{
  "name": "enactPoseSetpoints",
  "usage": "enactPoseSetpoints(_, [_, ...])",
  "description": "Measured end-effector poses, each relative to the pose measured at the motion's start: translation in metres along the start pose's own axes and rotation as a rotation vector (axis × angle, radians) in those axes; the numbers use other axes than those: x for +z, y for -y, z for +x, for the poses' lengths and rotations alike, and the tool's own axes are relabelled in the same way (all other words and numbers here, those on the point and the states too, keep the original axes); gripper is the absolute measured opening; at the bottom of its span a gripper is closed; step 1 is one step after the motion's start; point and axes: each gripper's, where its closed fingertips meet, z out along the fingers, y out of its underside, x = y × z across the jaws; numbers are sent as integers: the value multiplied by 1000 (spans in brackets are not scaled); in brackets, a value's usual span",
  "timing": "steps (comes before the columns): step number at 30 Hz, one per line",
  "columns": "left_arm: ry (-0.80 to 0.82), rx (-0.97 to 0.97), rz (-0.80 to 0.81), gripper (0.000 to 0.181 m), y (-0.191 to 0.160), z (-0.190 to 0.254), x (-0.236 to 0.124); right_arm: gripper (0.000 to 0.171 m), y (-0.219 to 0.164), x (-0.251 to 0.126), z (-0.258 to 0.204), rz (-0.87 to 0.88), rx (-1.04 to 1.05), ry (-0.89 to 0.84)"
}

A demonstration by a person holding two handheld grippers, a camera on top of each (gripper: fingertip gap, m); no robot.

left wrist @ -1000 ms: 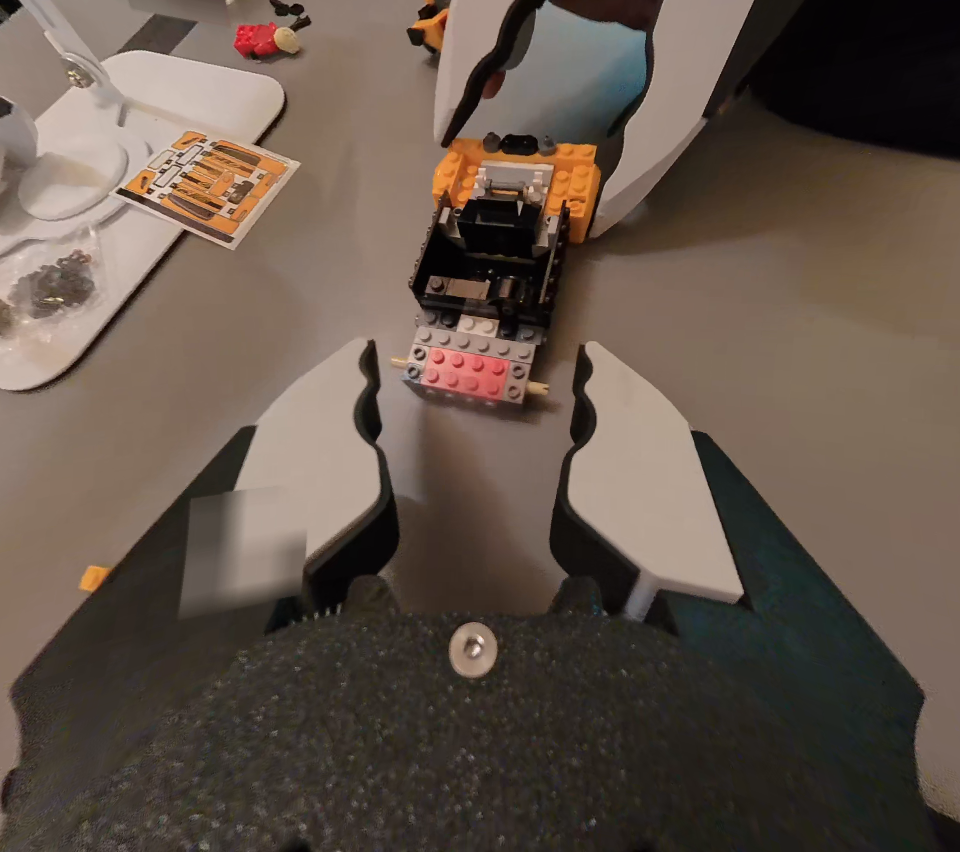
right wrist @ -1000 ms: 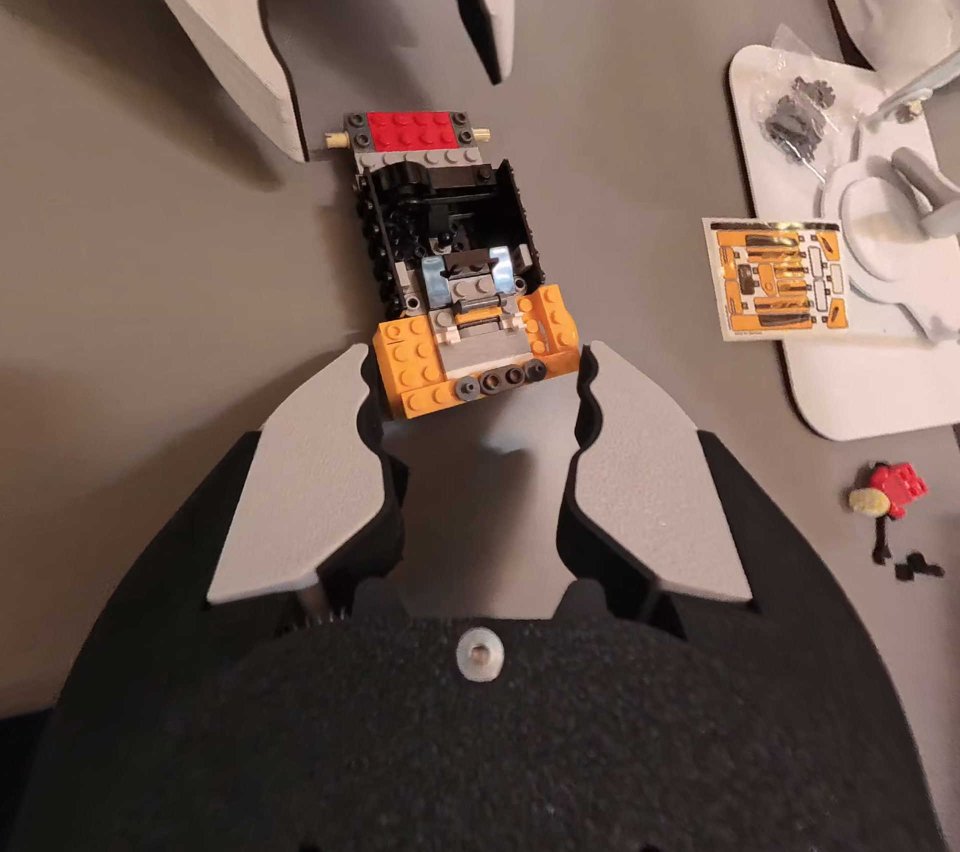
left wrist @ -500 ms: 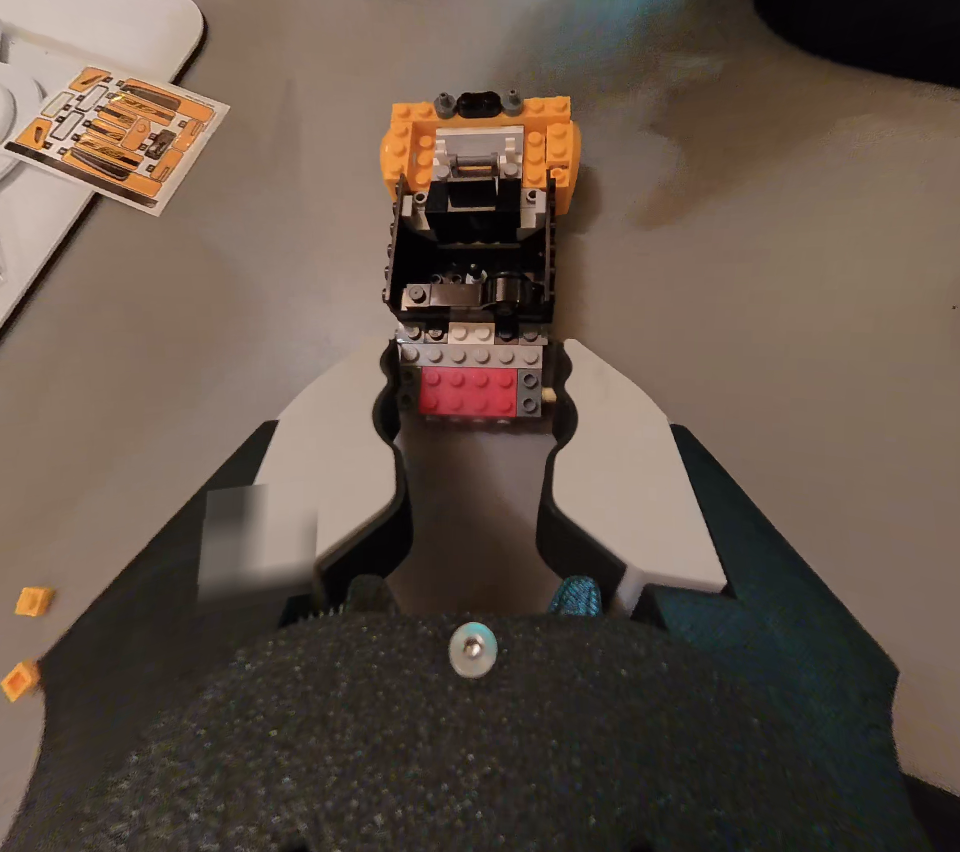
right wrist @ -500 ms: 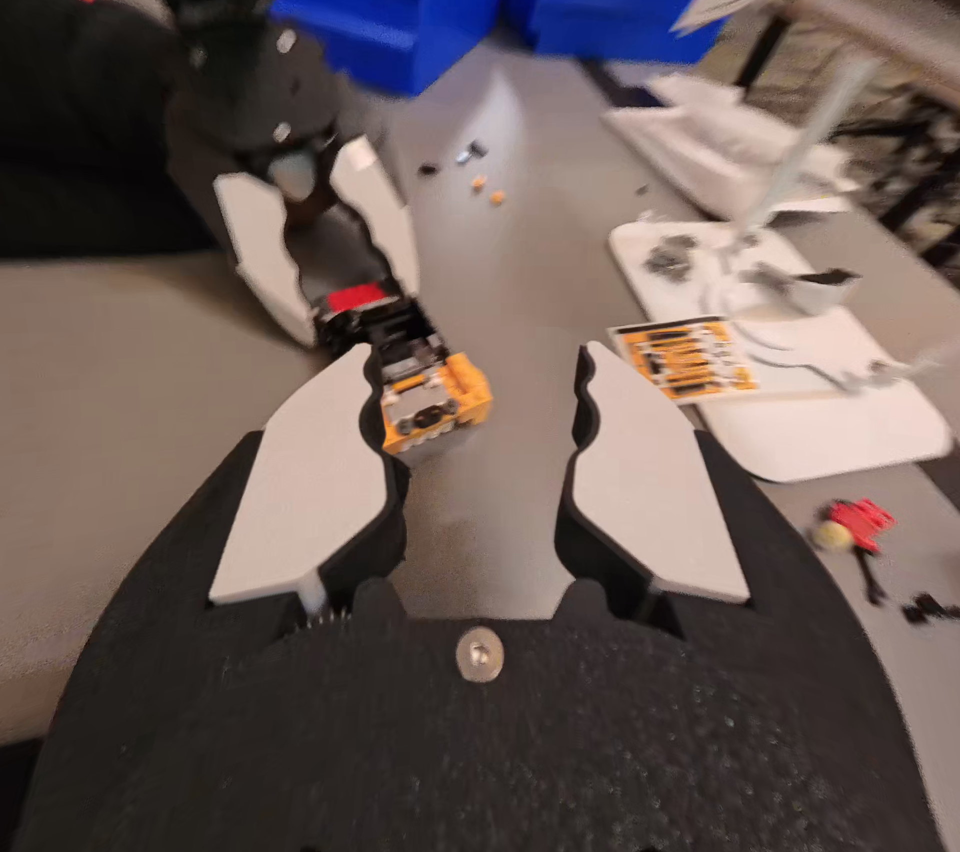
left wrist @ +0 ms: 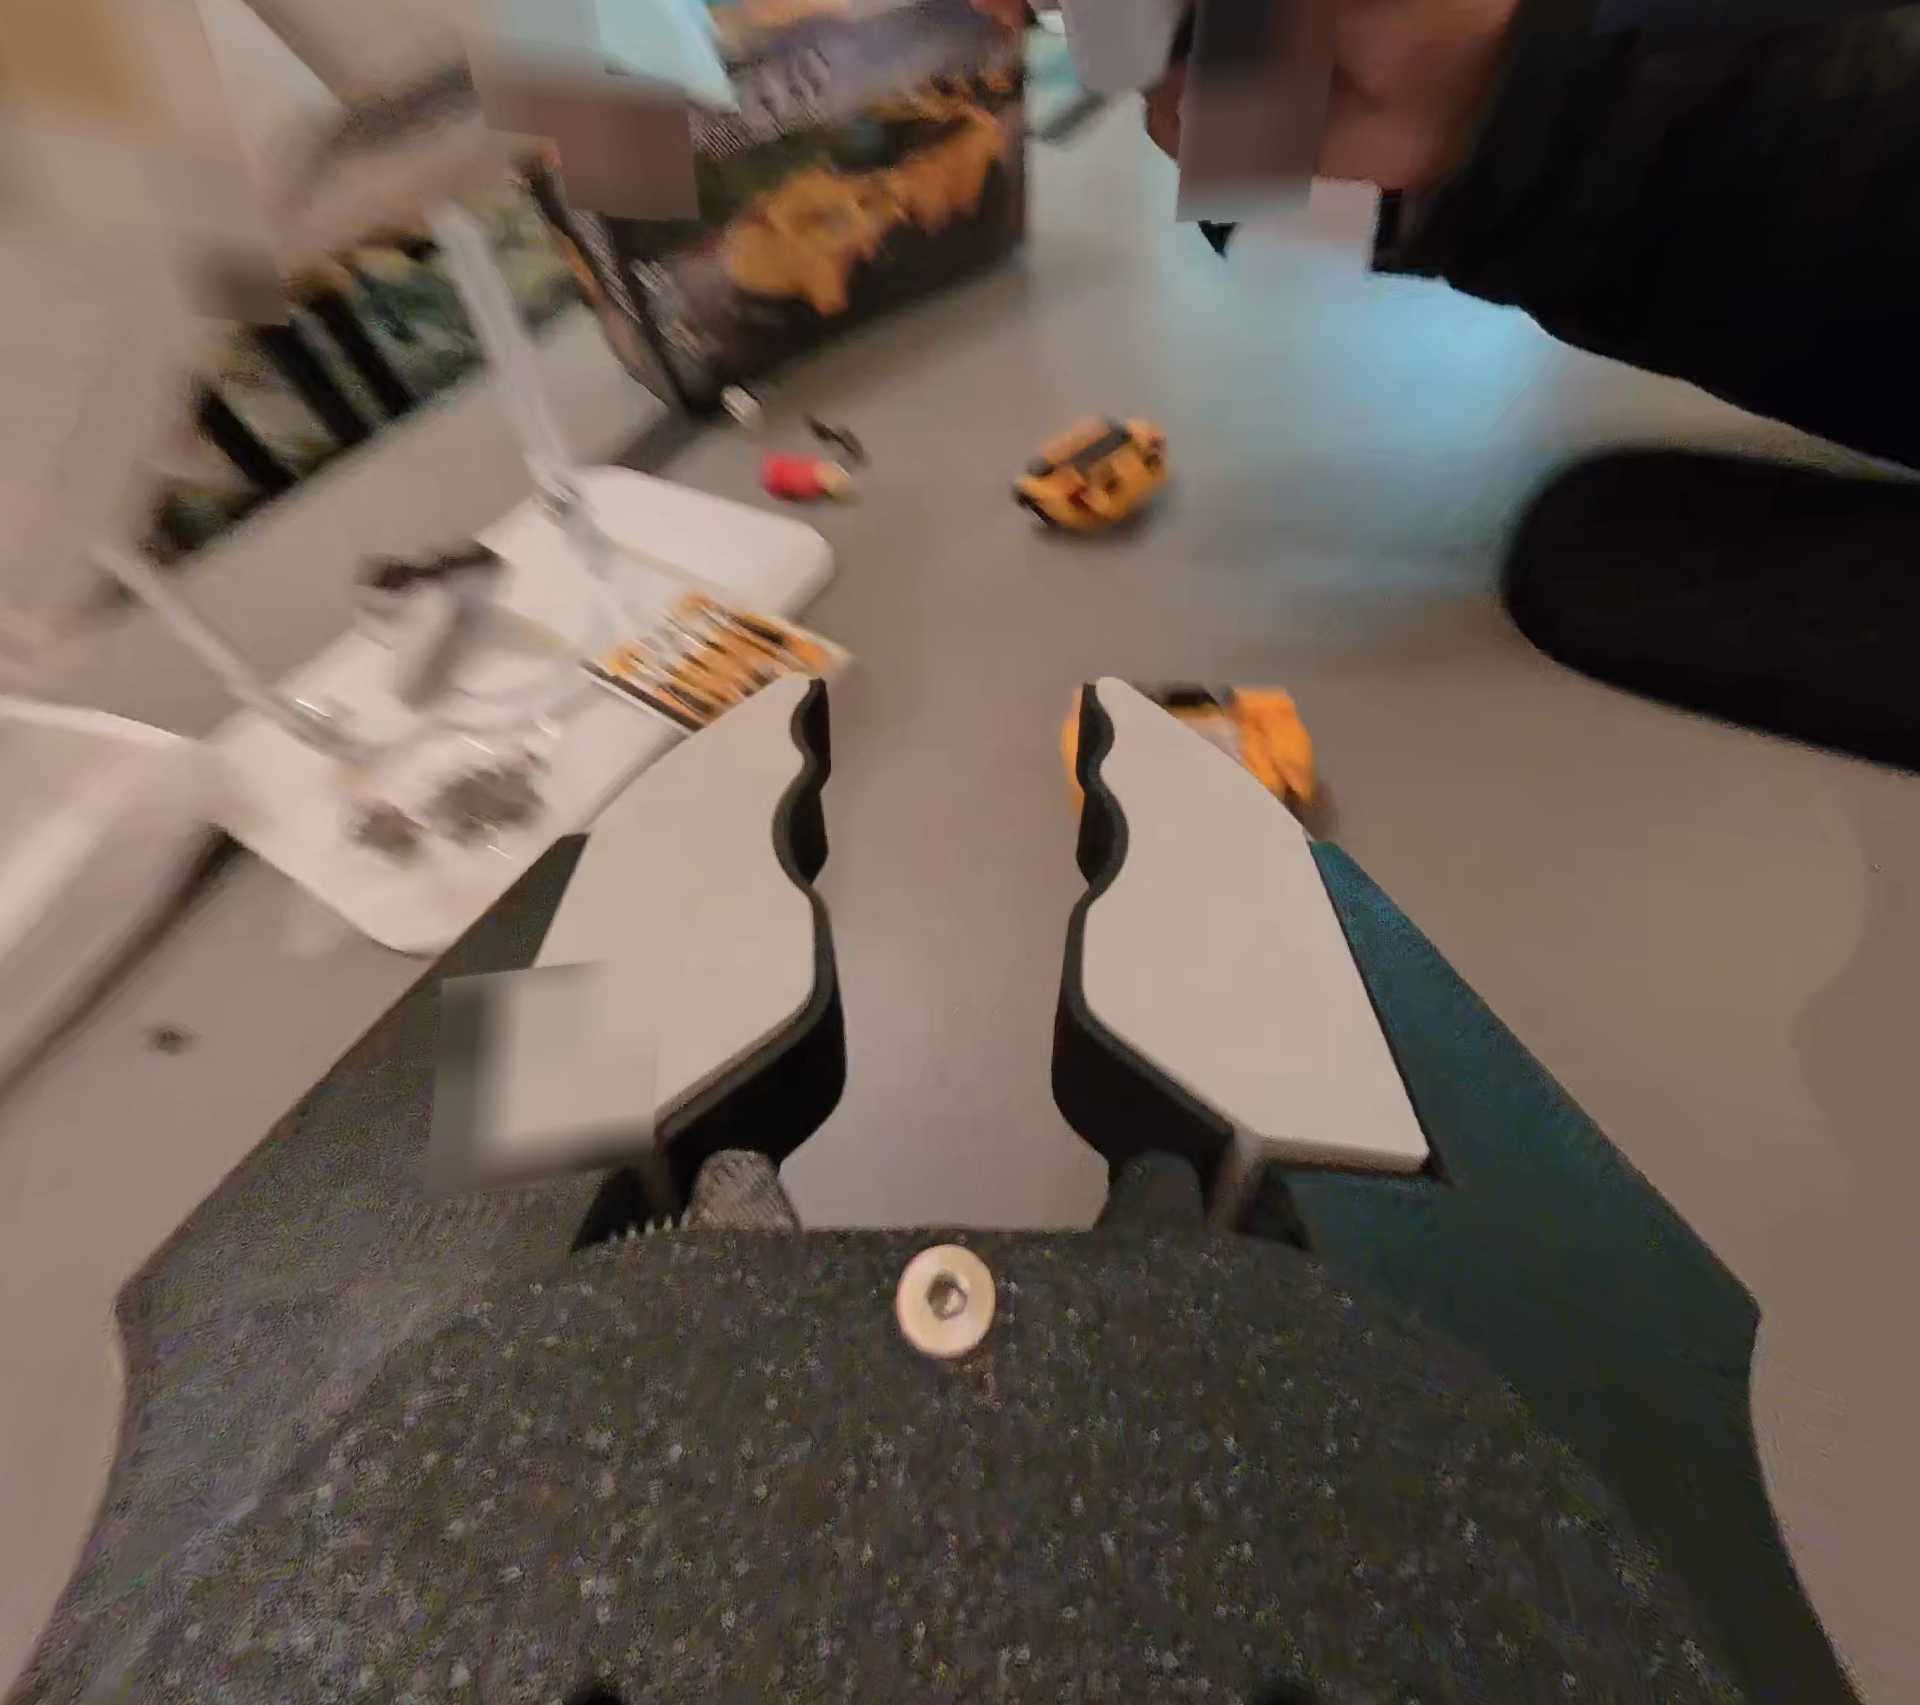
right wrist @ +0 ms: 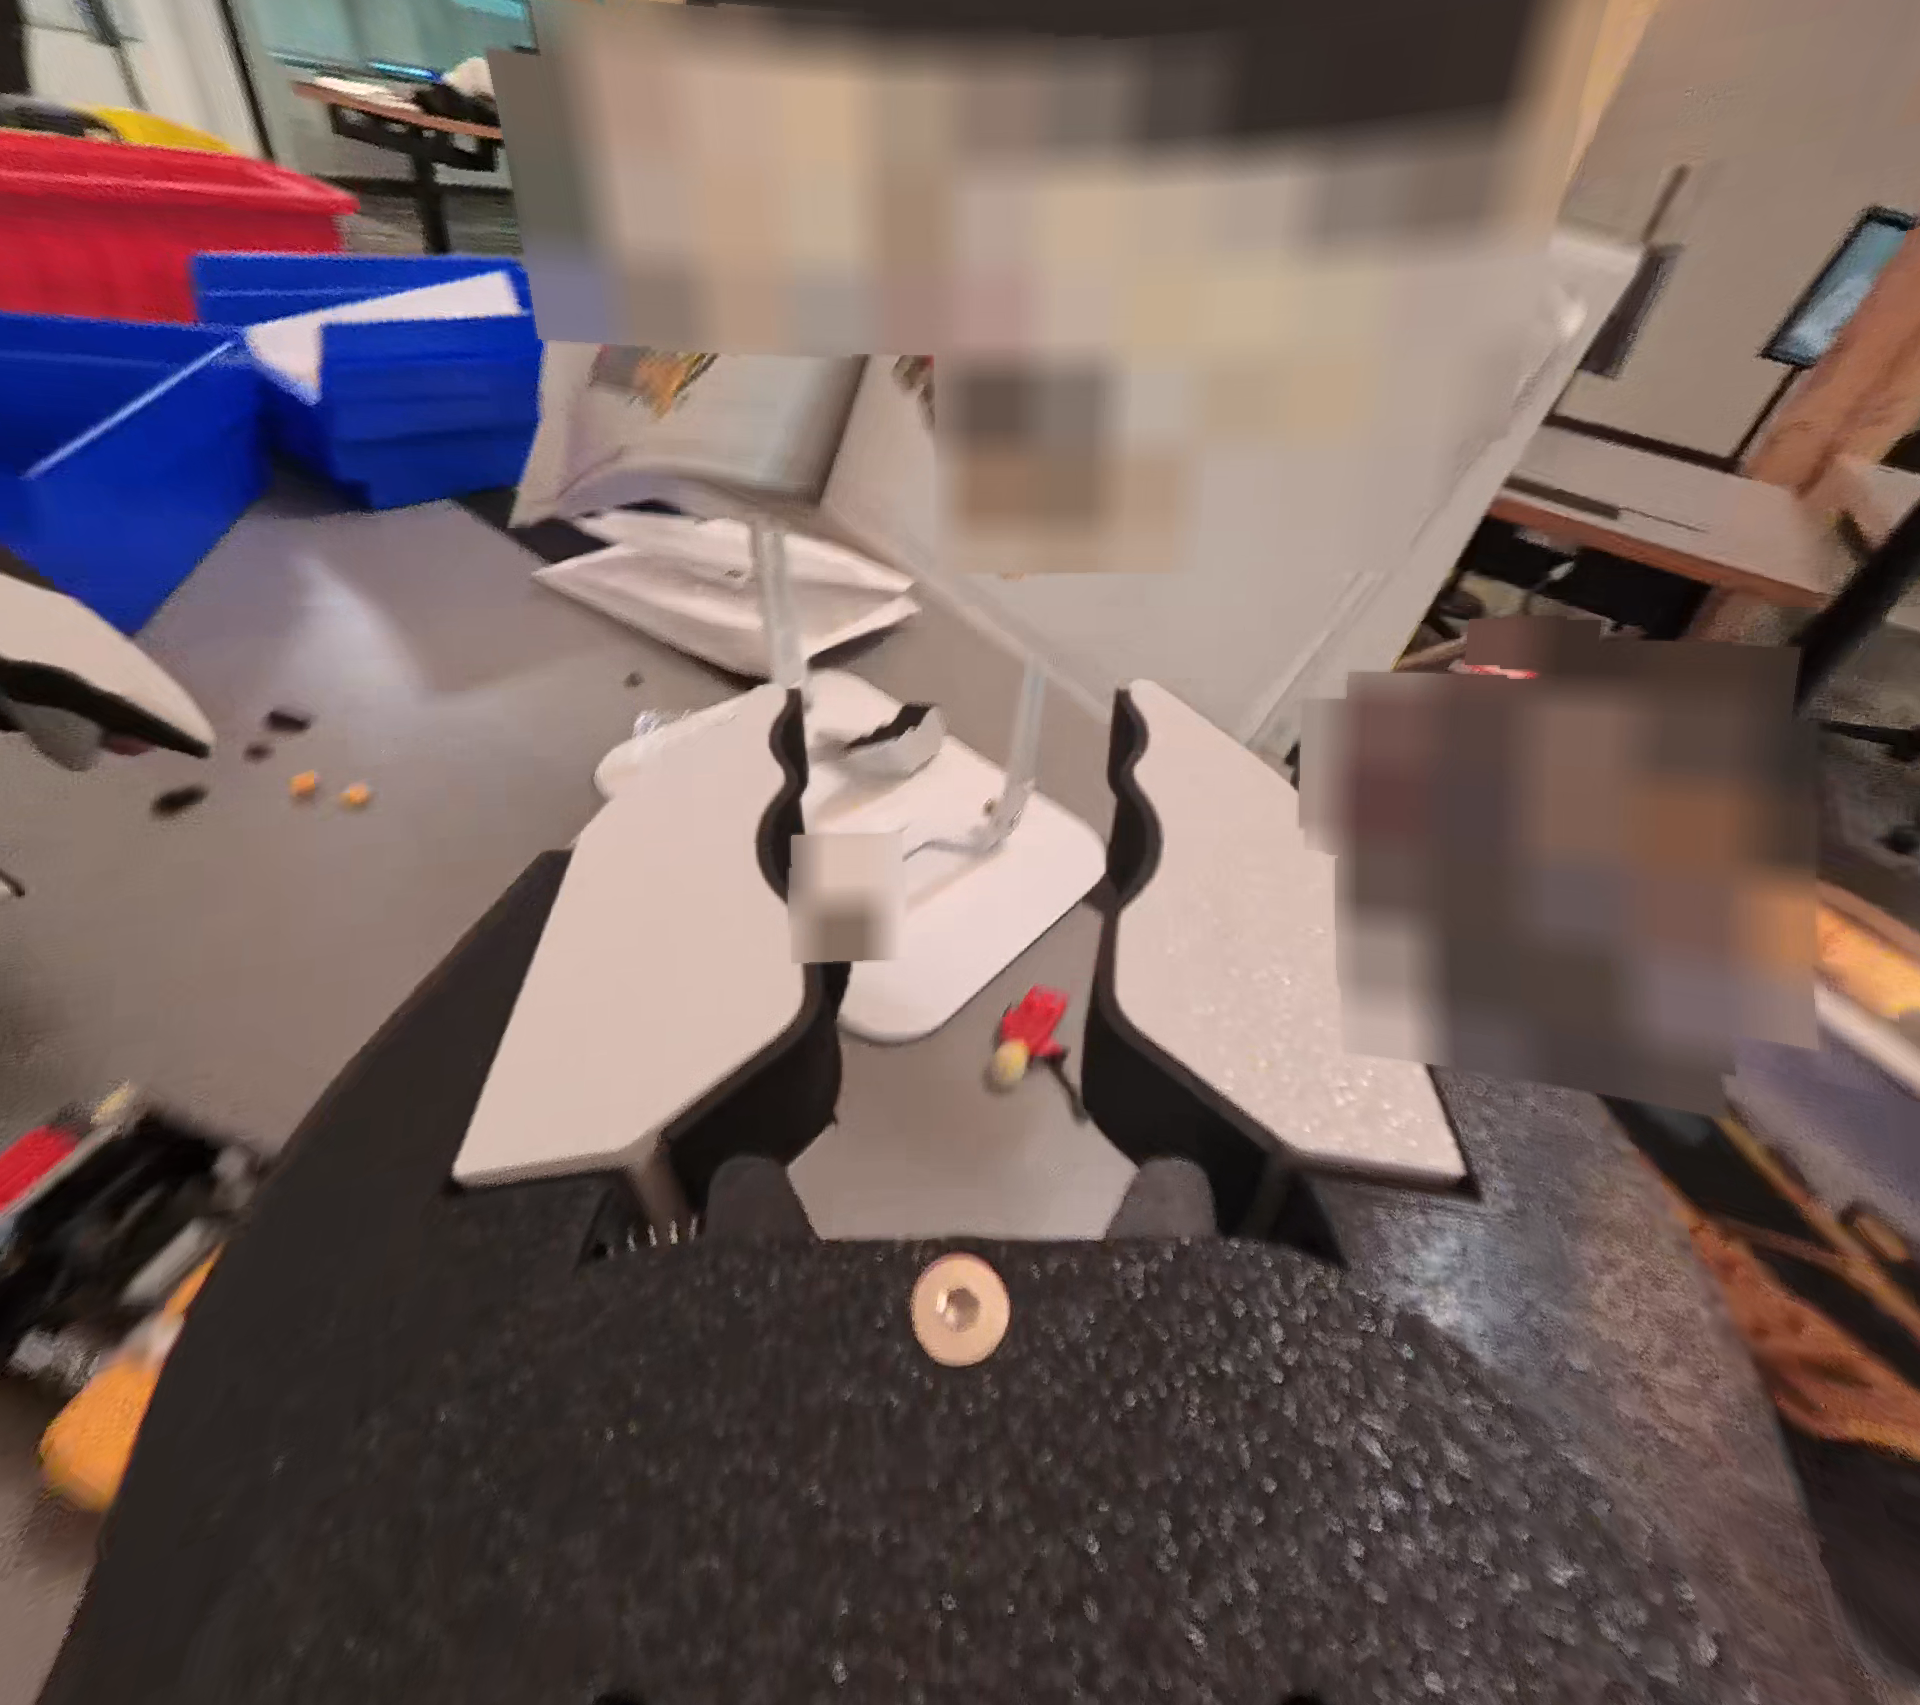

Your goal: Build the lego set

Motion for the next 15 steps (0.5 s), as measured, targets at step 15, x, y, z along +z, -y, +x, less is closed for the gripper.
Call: enactPoseSetpoints(15, [420, 75, 8, 49, 61, -113, 86, 76, -1, 82, 71, 58, 193, -284])
